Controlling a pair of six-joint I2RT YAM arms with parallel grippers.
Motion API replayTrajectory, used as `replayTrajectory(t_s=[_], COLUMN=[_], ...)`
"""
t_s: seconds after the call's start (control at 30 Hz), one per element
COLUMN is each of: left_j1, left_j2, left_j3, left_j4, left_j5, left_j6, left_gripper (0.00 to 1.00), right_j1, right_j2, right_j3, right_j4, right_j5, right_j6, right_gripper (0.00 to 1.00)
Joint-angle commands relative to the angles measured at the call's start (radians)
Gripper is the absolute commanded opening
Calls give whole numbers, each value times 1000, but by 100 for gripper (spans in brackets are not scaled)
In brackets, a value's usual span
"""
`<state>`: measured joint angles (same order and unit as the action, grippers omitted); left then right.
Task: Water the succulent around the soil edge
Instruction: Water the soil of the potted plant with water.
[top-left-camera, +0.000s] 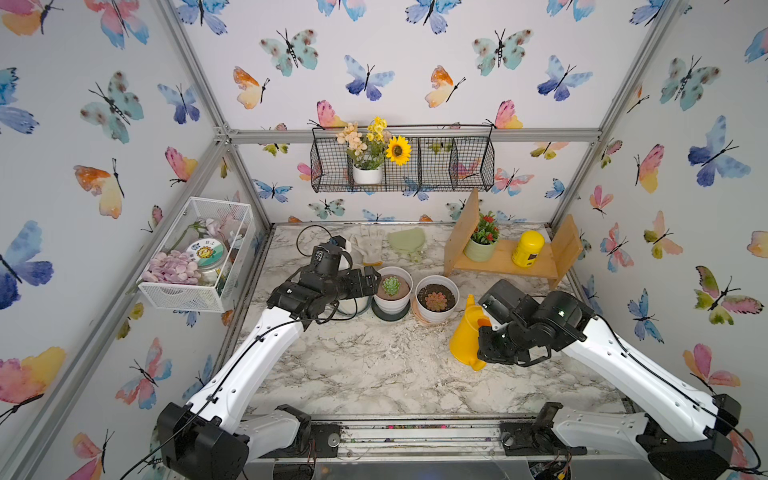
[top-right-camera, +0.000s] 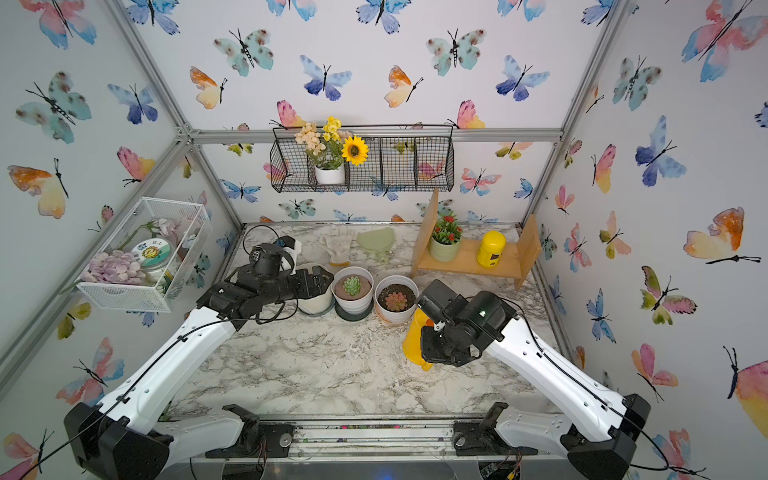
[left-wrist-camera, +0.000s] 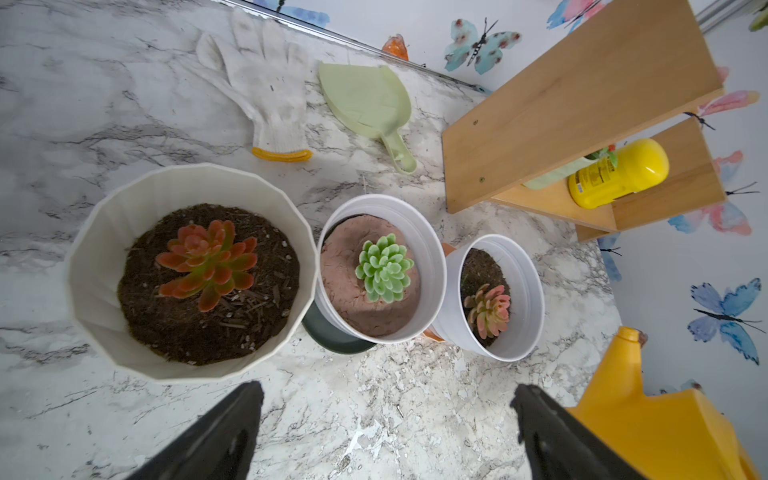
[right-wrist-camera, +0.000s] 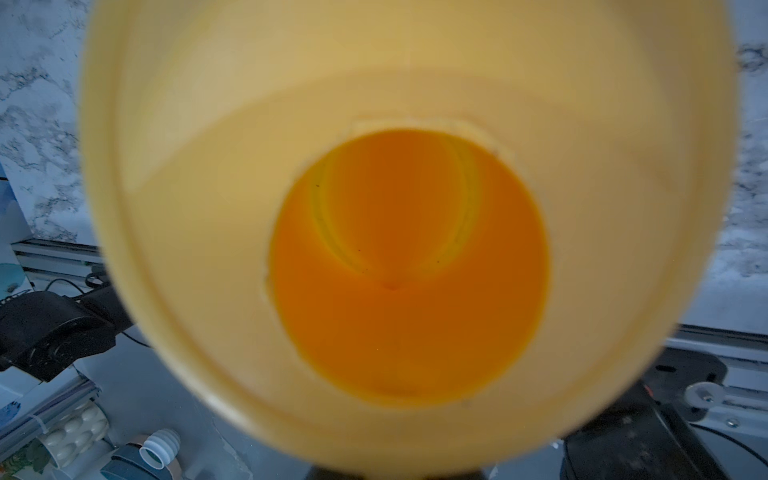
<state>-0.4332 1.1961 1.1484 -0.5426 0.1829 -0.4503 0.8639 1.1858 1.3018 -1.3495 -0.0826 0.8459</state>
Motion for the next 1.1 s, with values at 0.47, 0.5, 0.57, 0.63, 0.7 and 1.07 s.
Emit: replayTrajectory(t_s=[0.47, 0.5, 0.57, 0.63, 0.7, 1.07], left_j1=[-3, -4, -3, -3, -3, -3], left_j2=[-5, -4, -5, -7, -10, 38], left_j3=[-13, -14, -16, -22, -26, 14], left_j4=[56, 59, 64, 69, 73, 88], left_j5=[145, 147, 145, 145, 145, 182], left_j6=[18, 15, 13, 7, 0, 15], left_gripper=[98, 98, 98, 98, 99, 98], right_j1=[5, 4, 4, 4, 4, -28], right_j2=[124, 125, 126, 126, 126, 191], right_j3=[128, 125, 119, 127, 135, 163], right_j4=[-19, -21, -23, -23, -24, -22], right_j5=[-164, -182, -201, -212, -217, -249], right_j6=[-219, -225, -231, -229, -222, -224], right_gripper=[2, 2, 2, 2, 2, 2])
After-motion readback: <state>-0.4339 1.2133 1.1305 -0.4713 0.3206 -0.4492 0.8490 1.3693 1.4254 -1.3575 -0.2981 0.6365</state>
